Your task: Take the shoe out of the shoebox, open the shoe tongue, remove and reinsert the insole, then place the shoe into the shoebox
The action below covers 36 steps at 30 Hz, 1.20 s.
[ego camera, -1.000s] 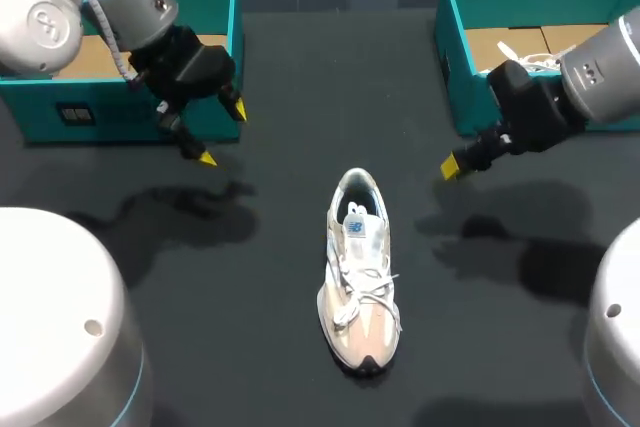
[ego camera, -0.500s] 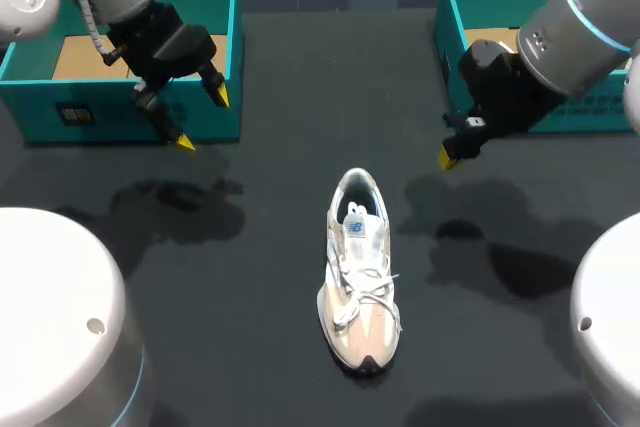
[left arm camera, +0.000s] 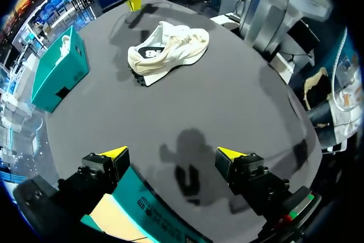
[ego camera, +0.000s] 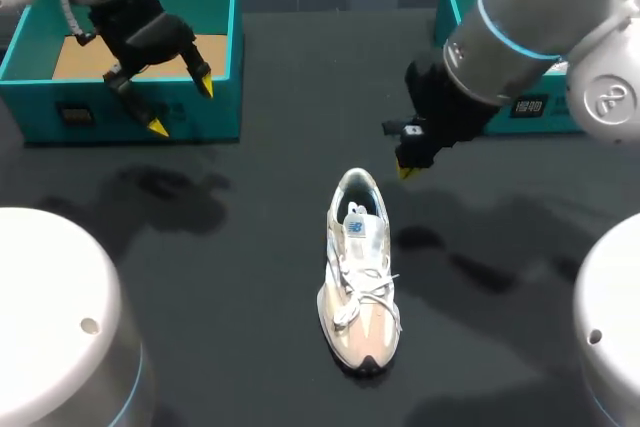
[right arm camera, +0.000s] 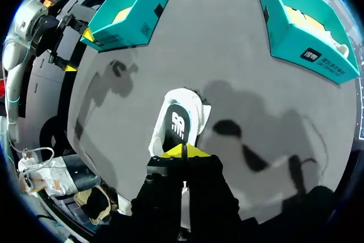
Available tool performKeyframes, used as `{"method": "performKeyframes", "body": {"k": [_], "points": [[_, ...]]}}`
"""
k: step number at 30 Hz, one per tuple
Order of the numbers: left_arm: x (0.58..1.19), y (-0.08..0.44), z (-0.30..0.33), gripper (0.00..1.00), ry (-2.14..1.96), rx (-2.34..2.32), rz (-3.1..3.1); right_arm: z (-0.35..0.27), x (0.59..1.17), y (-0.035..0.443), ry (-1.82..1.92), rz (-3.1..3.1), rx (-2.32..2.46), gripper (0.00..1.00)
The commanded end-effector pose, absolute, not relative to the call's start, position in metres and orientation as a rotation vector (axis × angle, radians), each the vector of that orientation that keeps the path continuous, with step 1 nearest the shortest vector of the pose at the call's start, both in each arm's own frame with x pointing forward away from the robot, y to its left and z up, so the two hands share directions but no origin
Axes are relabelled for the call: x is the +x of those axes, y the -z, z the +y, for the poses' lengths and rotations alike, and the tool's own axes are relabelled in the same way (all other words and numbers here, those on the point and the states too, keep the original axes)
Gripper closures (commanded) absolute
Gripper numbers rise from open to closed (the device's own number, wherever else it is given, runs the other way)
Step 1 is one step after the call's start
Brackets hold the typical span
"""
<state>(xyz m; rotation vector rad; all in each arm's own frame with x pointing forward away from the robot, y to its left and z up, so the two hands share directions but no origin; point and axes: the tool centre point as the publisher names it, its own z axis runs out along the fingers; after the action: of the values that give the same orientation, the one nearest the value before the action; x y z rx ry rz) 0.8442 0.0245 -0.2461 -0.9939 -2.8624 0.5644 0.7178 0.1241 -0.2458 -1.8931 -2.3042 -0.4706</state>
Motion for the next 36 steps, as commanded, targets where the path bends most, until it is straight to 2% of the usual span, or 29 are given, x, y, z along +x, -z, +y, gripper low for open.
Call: {"method": "performKeyframes", "body": {"k": [1,12,20,33,36], "points": [[0.858,0.240,0.033,0.00,-0.601,-1.069,-2.797,0.145,0.715,0.250,0.294,-2.401,-2.039,1.00],[0.858,0.240,0.033,0.00,-0.601,-1.069,-2.797,0.145,0.715,0.250,0.294,-2.401,-2.039,1.00],[0.858,0.240,0.033,0.00,-0.601,-1.069,-2.797,0.189,0.722,0.276,0.059,-2.480,-2.210,1.00],[0.858,0.240,0.033,0.00,-0.601,-1.069,-2.797,0.189,0.723,0.278,0.041,-2.466,-2.191,1.00],[0.858,0.240,0.033,0.00,-0.601,-1.069,-2.797,0.192,0.729,0.296,-0.017,-2.484,-2.229,1.00]]}}
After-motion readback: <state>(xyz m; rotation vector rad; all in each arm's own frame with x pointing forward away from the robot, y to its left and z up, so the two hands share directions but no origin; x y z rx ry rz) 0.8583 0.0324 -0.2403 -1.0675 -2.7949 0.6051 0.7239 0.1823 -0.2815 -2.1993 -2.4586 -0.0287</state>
